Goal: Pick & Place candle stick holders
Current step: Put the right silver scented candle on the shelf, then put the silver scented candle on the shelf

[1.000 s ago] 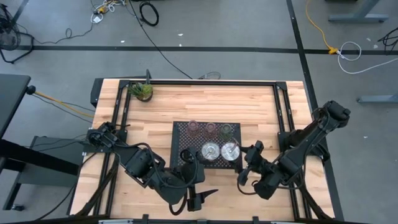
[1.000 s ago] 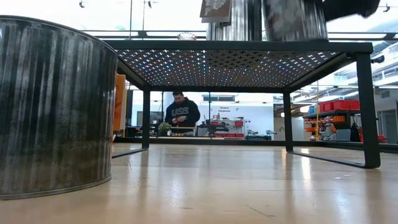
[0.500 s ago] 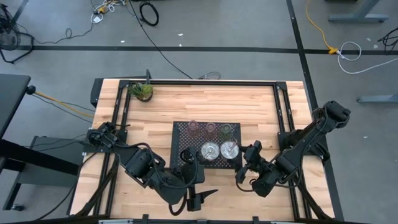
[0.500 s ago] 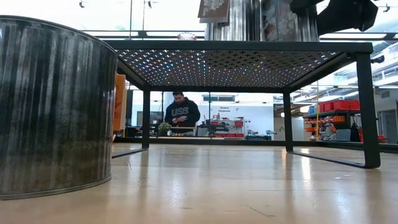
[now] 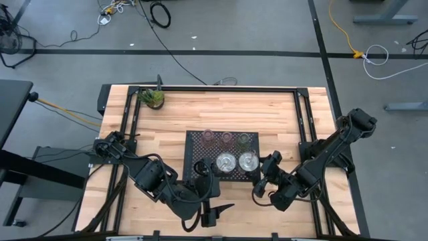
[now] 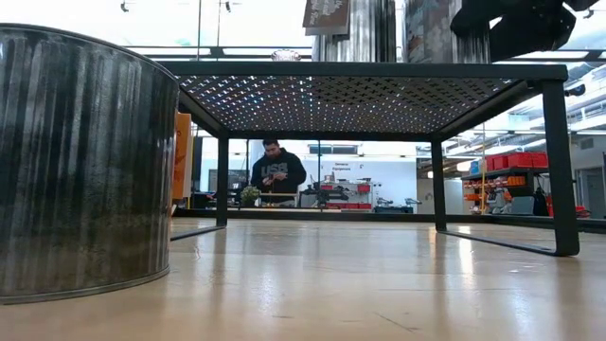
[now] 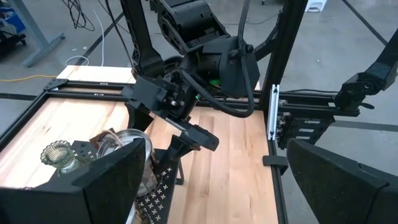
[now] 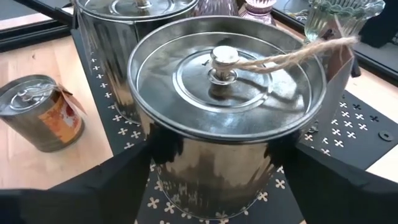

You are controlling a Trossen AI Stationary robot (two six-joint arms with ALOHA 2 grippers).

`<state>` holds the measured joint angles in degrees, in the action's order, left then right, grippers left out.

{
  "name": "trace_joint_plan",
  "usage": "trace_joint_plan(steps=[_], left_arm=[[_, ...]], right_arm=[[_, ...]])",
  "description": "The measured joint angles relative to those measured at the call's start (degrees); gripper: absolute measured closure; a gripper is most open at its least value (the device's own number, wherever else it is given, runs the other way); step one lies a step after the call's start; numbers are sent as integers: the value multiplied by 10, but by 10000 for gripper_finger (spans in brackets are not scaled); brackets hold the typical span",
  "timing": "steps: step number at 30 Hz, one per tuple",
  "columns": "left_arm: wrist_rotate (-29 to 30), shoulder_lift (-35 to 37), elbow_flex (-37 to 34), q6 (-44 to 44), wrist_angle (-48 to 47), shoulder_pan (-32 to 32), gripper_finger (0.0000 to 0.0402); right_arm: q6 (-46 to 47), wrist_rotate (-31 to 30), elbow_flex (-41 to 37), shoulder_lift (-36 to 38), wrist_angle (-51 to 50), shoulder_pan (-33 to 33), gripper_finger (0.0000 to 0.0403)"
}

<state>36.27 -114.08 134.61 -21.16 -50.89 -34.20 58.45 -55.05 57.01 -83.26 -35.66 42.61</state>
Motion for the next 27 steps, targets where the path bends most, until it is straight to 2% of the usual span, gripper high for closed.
trace_joint_plan(steps=[5,12,14,17,19,23,27], left_arm=[[1,0,0,0,0,2,12],[7,1,0,-3,-12,3,12],[40,1,0,-10,-26,0,12],[109,5,0,-12,-65,-14,12],[110,13,0,-33,-105,-23,12],[74,30,0,-72,-163,-40,12],[139,44,0,-104,-224,-65,12]], right_arm=[[-6,3,0,4,0,0,74],[-38,1,0,39,-1,0,36],[-43,-1,0,54,-4,0,25],[-58,-6,0,79,-4,2,15],[-72,-8,0,97,-4,3,11],[-96,-8,0,125,-7,3,8],[-111,-12,0,144,-10,3,8]])
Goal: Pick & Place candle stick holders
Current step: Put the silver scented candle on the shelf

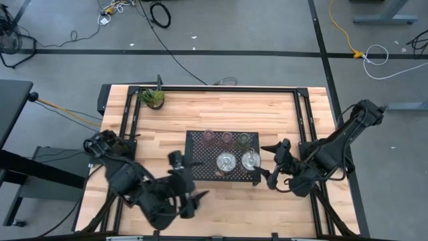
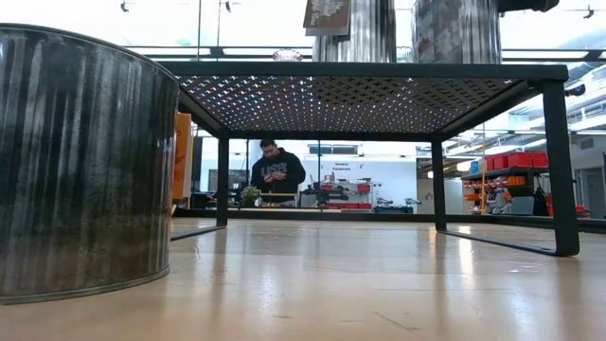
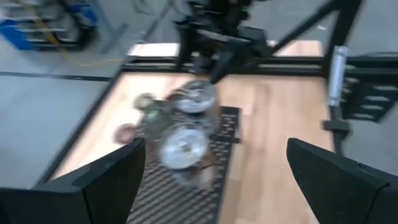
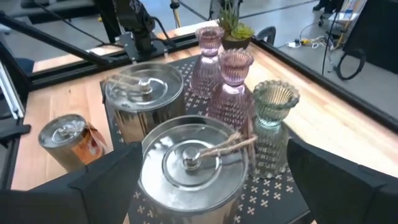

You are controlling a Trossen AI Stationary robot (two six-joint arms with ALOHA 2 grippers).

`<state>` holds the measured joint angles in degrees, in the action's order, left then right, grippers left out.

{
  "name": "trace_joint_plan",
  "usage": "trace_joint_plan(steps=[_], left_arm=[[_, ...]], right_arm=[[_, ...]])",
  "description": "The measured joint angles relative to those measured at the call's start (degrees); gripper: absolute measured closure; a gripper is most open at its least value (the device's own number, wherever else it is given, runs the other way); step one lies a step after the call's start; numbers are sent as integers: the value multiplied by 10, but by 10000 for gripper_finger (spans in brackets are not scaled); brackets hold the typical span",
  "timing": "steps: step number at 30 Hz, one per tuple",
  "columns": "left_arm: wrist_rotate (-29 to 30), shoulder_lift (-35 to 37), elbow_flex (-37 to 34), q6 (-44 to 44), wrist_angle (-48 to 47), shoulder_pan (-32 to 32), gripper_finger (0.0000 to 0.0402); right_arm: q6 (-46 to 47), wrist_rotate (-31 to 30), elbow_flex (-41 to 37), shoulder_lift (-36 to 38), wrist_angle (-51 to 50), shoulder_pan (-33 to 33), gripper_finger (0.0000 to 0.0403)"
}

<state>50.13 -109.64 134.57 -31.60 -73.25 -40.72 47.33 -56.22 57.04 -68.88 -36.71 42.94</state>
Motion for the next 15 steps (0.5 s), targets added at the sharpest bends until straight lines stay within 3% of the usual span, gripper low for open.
trace_joint_plan(steps=[5,8,11,15], left_arm=[[66,0,-1,-114,-118,-45,12],[107,2,-37,-212,-161,-78,12],[167,11,-111,-296,-165,-129,12],[200,54,-245,-477,-167,-204,12]], right_arm=[[-16,-3,0,18,5,0,8],[-19,-3,0,37,10,2,9],[-23,-3,0,60,14,4,9],[-43,3,0,90,35,4,10]])
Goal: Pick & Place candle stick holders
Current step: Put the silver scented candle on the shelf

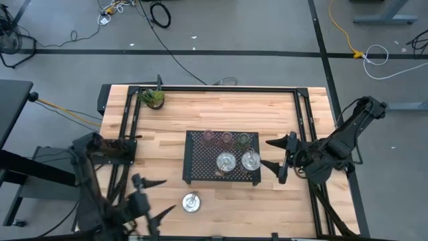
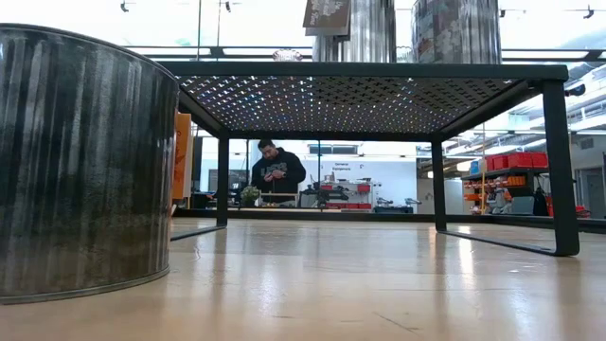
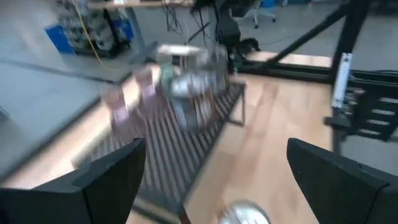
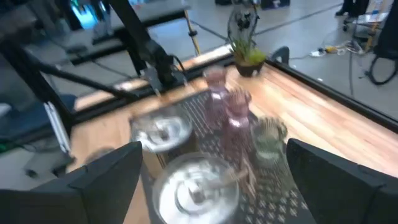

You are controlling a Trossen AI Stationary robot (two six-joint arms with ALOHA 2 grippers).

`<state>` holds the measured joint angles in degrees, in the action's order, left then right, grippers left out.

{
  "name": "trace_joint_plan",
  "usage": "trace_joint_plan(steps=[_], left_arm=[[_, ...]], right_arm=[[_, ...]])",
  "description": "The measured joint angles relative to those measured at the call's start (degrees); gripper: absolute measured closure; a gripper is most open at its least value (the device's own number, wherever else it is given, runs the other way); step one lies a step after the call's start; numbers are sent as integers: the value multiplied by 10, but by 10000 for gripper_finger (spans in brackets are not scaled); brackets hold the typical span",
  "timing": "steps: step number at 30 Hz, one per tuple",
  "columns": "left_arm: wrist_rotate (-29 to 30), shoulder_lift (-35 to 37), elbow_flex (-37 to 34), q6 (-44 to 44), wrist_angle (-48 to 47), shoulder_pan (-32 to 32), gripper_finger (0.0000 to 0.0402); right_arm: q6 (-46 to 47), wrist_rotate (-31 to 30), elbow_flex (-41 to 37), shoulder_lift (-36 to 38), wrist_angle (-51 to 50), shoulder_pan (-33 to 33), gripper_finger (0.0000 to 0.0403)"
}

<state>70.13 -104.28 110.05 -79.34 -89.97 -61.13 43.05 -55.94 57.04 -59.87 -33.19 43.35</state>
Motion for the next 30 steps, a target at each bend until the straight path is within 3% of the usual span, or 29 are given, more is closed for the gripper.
trace_joint_plan(steps=[4,8,15,23,26,30], left_arm=[[10,34,-154,-182,42,-66,12],[43,54,-295,-248,156,-103,12],[49,54,-504,-245,415,-103,12],[70,54,-687,-140,762,-93,12],[64,54,-719,-102,820,-78,12],[58,53,-730,-89,826,-50,12]], right_arm=[[-39,-1,0,24,38,0,10],[-71,-1,0,39,76,0,10],[-70,0,0,51,118,0,10],[-60,-1,0,50,143,0,10],[-60,-1,0,50,143,0,10],[-55,-1,0,50,142,0,10]])
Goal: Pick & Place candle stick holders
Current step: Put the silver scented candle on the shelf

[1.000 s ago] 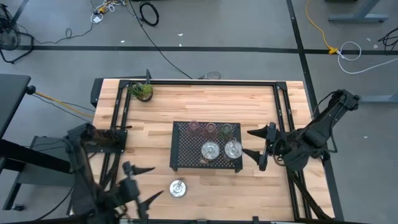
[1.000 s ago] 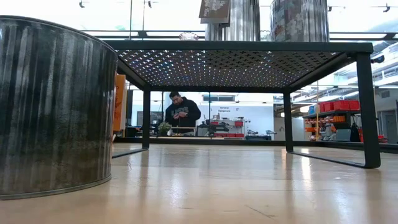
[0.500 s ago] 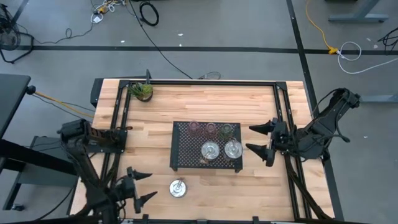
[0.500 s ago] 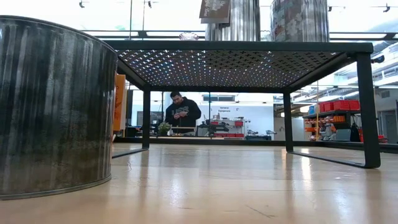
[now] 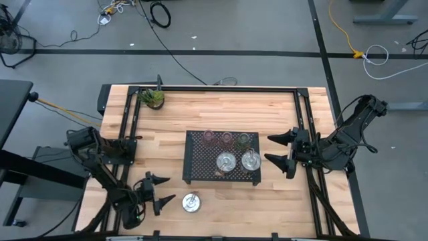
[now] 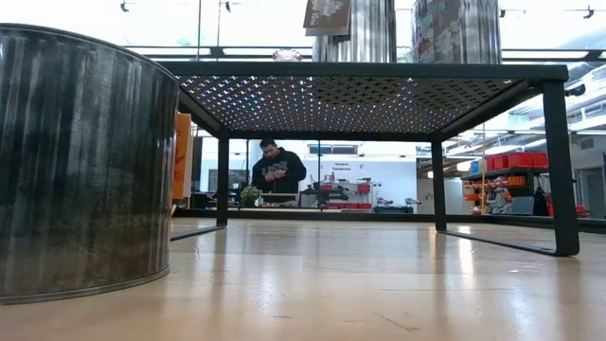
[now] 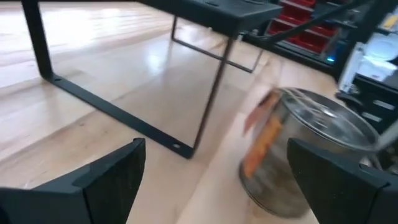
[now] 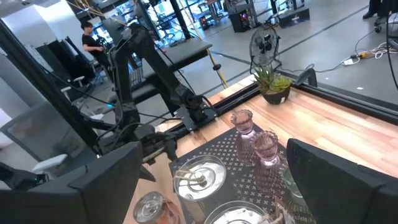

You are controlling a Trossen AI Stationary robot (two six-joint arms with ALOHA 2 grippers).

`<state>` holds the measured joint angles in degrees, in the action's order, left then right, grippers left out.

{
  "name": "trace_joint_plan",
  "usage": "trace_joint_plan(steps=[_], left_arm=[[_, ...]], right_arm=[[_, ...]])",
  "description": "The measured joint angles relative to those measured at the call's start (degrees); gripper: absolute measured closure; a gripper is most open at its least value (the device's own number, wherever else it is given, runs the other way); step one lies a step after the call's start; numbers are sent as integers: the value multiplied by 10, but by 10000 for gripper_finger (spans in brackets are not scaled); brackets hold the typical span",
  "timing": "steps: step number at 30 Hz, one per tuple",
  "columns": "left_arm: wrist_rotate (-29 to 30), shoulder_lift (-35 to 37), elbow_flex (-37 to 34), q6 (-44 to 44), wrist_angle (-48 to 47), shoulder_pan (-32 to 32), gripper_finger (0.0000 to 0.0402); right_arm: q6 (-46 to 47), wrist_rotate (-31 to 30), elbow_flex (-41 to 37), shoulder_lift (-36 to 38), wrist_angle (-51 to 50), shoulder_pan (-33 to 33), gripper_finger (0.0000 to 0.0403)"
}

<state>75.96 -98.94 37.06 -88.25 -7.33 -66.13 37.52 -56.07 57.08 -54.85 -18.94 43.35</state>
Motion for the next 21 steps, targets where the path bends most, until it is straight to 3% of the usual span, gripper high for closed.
trace_joint_plan(steps=[9,15,21], left_arm=[[-84,0,1,-6,37,39,12],[-46,0,1,115,95,52,12],[-57,0,1,186,158,56,12]], right_arm=[[1,6,0,0,-2,0,10],[3,6,0,0,-5,0,10],[10,18,0,0,-9,0,10]])
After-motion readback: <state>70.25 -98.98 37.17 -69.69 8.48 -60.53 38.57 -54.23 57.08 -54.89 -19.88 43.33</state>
